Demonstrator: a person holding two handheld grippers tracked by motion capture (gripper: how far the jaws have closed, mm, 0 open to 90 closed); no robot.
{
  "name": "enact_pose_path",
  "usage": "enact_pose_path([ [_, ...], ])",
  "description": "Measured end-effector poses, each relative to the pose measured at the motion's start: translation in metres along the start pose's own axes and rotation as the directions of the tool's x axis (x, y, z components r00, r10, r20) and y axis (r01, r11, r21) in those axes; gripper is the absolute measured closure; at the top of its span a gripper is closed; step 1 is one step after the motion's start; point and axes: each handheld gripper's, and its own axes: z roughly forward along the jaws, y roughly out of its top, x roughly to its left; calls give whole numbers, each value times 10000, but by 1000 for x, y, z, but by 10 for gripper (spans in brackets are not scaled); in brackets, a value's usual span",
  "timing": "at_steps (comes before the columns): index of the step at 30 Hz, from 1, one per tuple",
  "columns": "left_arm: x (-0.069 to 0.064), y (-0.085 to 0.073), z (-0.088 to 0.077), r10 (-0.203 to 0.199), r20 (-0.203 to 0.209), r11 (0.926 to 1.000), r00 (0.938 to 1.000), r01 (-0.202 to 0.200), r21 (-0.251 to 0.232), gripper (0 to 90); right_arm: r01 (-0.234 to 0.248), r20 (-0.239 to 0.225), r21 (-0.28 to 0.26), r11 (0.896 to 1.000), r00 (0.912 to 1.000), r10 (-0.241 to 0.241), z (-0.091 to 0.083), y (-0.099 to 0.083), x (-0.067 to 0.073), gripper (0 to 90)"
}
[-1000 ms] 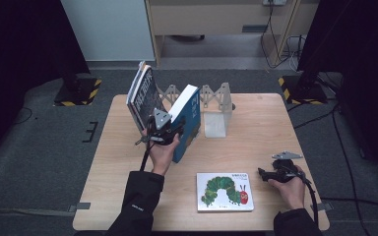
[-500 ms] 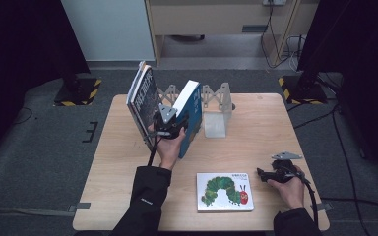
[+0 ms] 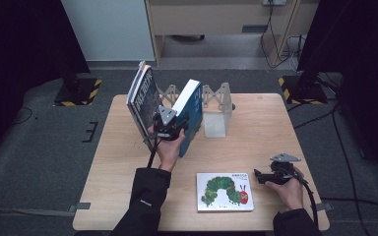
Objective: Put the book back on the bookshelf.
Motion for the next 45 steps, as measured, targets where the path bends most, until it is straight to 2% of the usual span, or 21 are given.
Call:
enact_pose_path([
  [4, 3, -3, -5, -47, 235, 10000, 9997, 47, -26, 572, -17, -3, -65, 10000, 10000, 17, 1, -1, 1, 82],
  [8, 4, -4, -2, -15, 270, 10000, 9996, 15, -4, 579, -15, 9, -111, 9999, 10000, 15, 1, -1, 1, 74],
  [11, 3, -3, -2, 137, 91, 9999, 9999, -137, 8, 601, -16, 8, -115, 9999, 10000, 16, 1, -1, 1, 72],
  [18, 2, -6, -8, 160, -232, 9998, 9996, -162, -103, 607, 0, -5, -114, 9999, 10000, 0, 1, -1, 1, 71],
  [22, -3, -7, -9, 328, -578, 9993, 9978, -338, -174, 606, 1, -5, -112, 9999, 10000, -1, 1, -1, 1, 71],
  [28, -3, -7, -7, 201, -803, 9995, 9966, -221, -236, 606, -9, -12, -107, 9999, 10000, 9, 2, -1, 1, 70],
  [32, -4, -7, -3, 172, -947, 9994, 9954, -200, -283, 606, -5, -14, -109, 9999, 10000, 5, 2, -1, 1, 70],
  [45, -7, 0, 19, 11, -985, 9995, 9951, -40, -299, 602, 42, -87, -73, 10000, 10000, -43, 2, -1, 0, 69],
])
